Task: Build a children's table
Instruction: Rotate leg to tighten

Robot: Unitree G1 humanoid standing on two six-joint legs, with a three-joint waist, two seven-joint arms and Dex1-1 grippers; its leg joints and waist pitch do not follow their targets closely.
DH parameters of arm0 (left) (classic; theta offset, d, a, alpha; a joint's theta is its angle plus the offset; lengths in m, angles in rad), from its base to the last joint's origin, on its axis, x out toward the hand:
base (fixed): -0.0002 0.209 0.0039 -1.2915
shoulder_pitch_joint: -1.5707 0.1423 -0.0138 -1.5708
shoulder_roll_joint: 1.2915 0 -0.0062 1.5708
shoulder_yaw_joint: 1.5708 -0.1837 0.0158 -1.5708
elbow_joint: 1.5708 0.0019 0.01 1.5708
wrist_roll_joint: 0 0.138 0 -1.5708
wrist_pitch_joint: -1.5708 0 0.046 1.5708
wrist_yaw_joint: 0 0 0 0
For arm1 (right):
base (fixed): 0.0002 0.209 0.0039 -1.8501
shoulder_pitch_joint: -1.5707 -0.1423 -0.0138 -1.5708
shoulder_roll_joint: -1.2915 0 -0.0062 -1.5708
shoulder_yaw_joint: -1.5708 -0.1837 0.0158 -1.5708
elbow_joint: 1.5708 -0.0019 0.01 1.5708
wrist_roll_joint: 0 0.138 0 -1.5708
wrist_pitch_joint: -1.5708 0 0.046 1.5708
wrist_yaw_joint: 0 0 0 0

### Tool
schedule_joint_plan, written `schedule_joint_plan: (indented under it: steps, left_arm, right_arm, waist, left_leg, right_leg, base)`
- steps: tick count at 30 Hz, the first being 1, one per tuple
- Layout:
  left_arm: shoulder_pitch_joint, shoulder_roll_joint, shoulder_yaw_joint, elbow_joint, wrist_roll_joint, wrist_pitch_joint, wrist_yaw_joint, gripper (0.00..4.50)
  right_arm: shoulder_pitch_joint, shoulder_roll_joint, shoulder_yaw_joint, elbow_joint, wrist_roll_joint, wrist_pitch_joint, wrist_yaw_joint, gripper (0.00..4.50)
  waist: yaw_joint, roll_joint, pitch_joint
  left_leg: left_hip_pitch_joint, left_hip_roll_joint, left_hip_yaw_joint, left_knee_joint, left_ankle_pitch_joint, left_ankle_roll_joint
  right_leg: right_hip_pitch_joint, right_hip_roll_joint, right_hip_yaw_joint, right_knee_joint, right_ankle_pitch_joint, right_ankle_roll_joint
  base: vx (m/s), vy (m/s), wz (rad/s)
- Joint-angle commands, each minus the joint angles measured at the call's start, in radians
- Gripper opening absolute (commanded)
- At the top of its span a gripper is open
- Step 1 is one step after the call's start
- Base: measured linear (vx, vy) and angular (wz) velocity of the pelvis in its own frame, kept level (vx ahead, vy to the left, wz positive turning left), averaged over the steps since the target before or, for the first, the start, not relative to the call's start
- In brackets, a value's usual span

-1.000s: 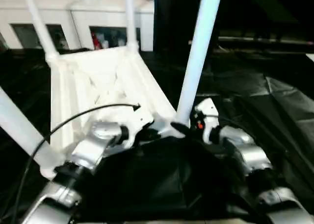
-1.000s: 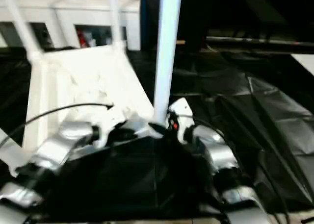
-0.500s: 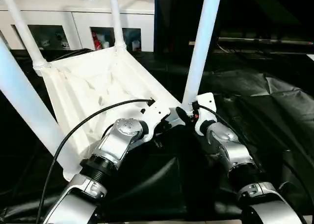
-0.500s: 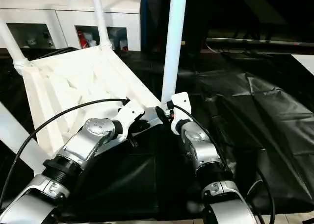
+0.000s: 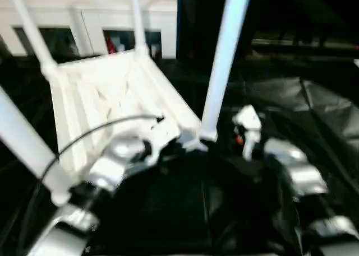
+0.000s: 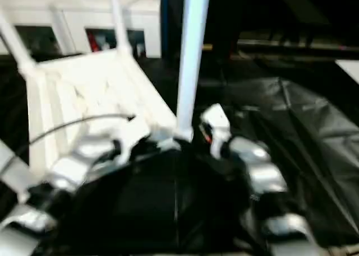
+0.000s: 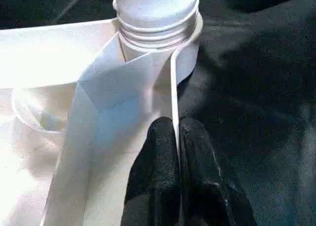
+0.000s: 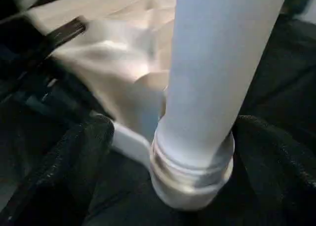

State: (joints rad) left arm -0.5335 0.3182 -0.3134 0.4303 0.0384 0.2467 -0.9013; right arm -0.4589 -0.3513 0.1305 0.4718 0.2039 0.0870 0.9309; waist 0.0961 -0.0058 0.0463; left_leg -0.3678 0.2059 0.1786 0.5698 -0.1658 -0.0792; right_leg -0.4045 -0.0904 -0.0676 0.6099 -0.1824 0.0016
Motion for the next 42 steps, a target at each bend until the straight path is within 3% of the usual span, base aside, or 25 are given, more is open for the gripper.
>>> schedule_joint_plan:
  steps: [1,3,5,7,10,16,22,25,26,29,30,36,42]
  left_arm:
    - [0.038,0.025,-0.03,-0.049,-0.046,-0.048,-0.113,0.0]
    - [0.051,0.051,-0.035,-0.087,-0.068,-0.039,-0.169,0.0]
    - [0.064,0.079,-0.044,-0.129,-0.091,-0.029,-0.225,0.0]
    - [0.08,0.109,-0.052,-0.181,-0.118,-0.013,-0.292,0.0]
    - [0.092,0.117,-0.055,-0.204,-0.129,-0.01,-0.317,0.0]
    - [0.103,0.115,-0.058,-0.22,-0.134,-0.001,-0.325,0.0]
    - [0.106,0.121,-0.055,-0.218,-0.133,-0.001,-0.327,0.0]
    - [0.108,0.125,-0.054,-0.222,-0.132,0.004,-0.33,0.0]
    - [0.108,0.125,-0.053,-0.222,-0.131,0.004,-0.329,0.0]
    - [0.111,0.127,-0.053,-0.225,-0.132,0.009,-0.33,0.0]
    - [0.112,0.128,-0.054,-0.226,-0.133,0.013,-0.331,0.0]
    - [0.111,0.103,-0.04,-0.2,-0.128,0.022,-0.285,0.0]
    - [0.048,-0.052,-0.009,-0.048,-0.048,0.046,0.005,0.0]
  right_arm:
    - [0.029,-0.037,0.052,-0.054,0.014,0.018,0.111,4.24]
    - [0.037,-0.056,0.064,-0.064,0.011,0.023,0.143,4.24]
    - [0.043,-0.072,0.079,-0.071,-0.002,0.029,0.171,4.24]
    - [0.043,-0.079,0.105,-0.064,-0.036,0.012,0.179,4.24]
    - [0.036,-0.07,0.12,-0.044,-0.061,-0.009,0.167,4.24]
    - [0.031,-0.053,0.12,-0.04,-0.048,0.004,0.182,4.24]
    - [0.037,-0.053,0.124,-0.039,-0.042,0.012,0.199,3.72]
    - [0.039,-0.052,0.124,-0.037,-0.043,0.011,0.202,3.67]
    - [0.039,-0.051,0.124,-0.036,-0.043,0.011,0.203,3.39]
    - [0.041,-0.049,0.123,-0.035,-0.042,0.011,0.204,3.32]
    - [0.042,-0.047,0.122,-0.033,-0.041,0.011,0.204,3.11]
    - [0.027,0.009,0.065,0.038,-0.038,0.018,0.079,2.78]
    - [-0.024,0.167,-0.045,0.19,-0.043,0.059,-0.307,2.73]
  waist:
    - [0.007,-0.011,-0.061]
    - [0.007,-0.007,-0.061]
    - [0.006,-0.011,-0.06]
    - [0.01,-0.005,-0.06]
    - [0.019,-0.006,-0.059]
    - [0.022,-0.011,-0.056]
    - [0.021,-0.012,-0.06]
    - [0.021,-0.013,-0.06]
    - [0.02,-0.013,-0.059]
    - [0.02,-0.013,-0.059]
    - [0.019,-0.012,-0.06]
    - [0.011,-0.012,-0.057]
    - [-0.007,-0.012,-0.053]
  left_leg:
    - [0.0,0.022,-0.004,-0.059,-0.214,0.054]
    - [0.004,0.023,-0.002,-0.06,-0.221,0.055]
    - [0.004,0.022,-0.001,-0.059,-0.217,0.056]
    - [0.008,0.025,0.0,-0.06,-0.225,0.049]
    - [0.014,0.026,0.004,-0.06,-0.231,0.042]
    - [0.011,0.025,0.001,-0.063,-0.256,0.026]
    - [0.009,0.023,0.002,-0.059,-0.218,0.035]
    - [0.007,0.022,0.002,-0.058,-0.213,0.038]
    - [0.007,0.022,0.002,-0.059,-0.218,0.038]
    - [0.008,0.023,0.001,-0.059,-0.221,0.036]
    - [0.009,0.023,0.002,-0.058,-0.221,0.035]
    - [0.008,0.021,0.0,-0.062,-0.252,0.019]
    - [0.015,0.017,-0.006,-0.066,-0.322,-0.018]
  right_leg:
    - [0.051,-0.048,0.039,-0.075,-0.207,-0.192]
    - [0.048,-0.047,0.039,-0.073,-0.196,-0.209]
    - [0.047,-0.044,0.039,-0.072,-0.181,-0.216]
    - [0.045,-0.045,0.04,-0.068,-0.179,-0.228]
    - [0.041,-0.045,0.042,-0.069,-0.179,-0.23]
    - [0.044,-0.048,0.044,-0.073,-0.234,-0.201]
    - [0.047,-0.046,0.043,-0.067,-0.194,-0.202]
    - [0.048,-0.046,0.043,-0.066,-0.184,-0.207]
    - [0.048,-0.047,0.043,-0.067,-0.195,-0.206]
    - [0.048,-0.047,0.043,-0.068,-0.204,-0.204]
    - [0.048,-0.046,0.043,-0.068,-0.201,-0.205]
    - [0.046,-0.047,0.042,-0.073,-0.244,-0.201]
    - [0.04,-0.052,0.04,-0.092,-0.419,-0.147]
  base:
    - [0.0,0.0,0.0]
    - [0.0,0.0,0.0]
    - [0.0,0.0,0.0]
    - [0.0,0.0,0.0]
    - [0.0,0.0,0.0]
    - [0.0,0.0,0.0]
    - [0.0,0.0,0.0]
    - [0.0,0.0,0.0]
    - [0.0,0.0,0.0]
    - [0.0,0.0,0.0]
    - [0.0,0.0,0.0]
    - [0.0,0.0,0.0]
    - [0.0,0.0,0.0]
